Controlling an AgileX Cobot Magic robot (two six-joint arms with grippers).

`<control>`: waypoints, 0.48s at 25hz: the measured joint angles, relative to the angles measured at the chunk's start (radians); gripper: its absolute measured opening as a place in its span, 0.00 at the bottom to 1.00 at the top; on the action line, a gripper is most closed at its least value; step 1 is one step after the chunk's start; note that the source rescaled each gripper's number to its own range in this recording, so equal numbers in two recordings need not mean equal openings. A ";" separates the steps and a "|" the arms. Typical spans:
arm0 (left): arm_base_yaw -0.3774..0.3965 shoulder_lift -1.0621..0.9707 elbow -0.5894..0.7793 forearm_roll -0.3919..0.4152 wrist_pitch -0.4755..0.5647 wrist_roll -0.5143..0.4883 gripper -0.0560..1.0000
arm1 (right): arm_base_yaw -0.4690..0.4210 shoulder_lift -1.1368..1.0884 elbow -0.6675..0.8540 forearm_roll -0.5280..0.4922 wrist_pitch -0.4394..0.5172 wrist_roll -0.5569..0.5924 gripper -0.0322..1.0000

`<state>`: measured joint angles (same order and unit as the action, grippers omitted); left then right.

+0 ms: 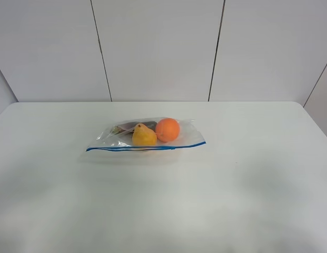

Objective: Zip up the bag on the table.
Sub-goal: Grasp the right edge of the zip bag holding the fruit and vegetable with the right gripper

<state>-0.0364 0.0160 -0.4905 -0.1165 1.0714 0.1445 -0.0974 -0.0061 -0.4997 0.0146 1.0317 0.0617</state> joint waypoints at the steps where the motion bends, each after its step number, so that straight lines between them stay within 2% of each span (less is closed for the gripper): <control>1: 0.000 0.000 0.000 0.000 0.000 0.000 0.77 | 0.000 0.000 0.000 0.000 0.000 0.000 0.73; 12: 0.000 0.000 0.000 0.000 0.000 0.000 0.77 | 0.000 0.000 0.000 0.000 0.000 0.000 0.73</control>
<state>-0.0364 0.0160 -0.4905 -0.1165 1.0714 0.1445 -0.0974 -0.0061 -0.4997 0.0146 1.0317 0.0617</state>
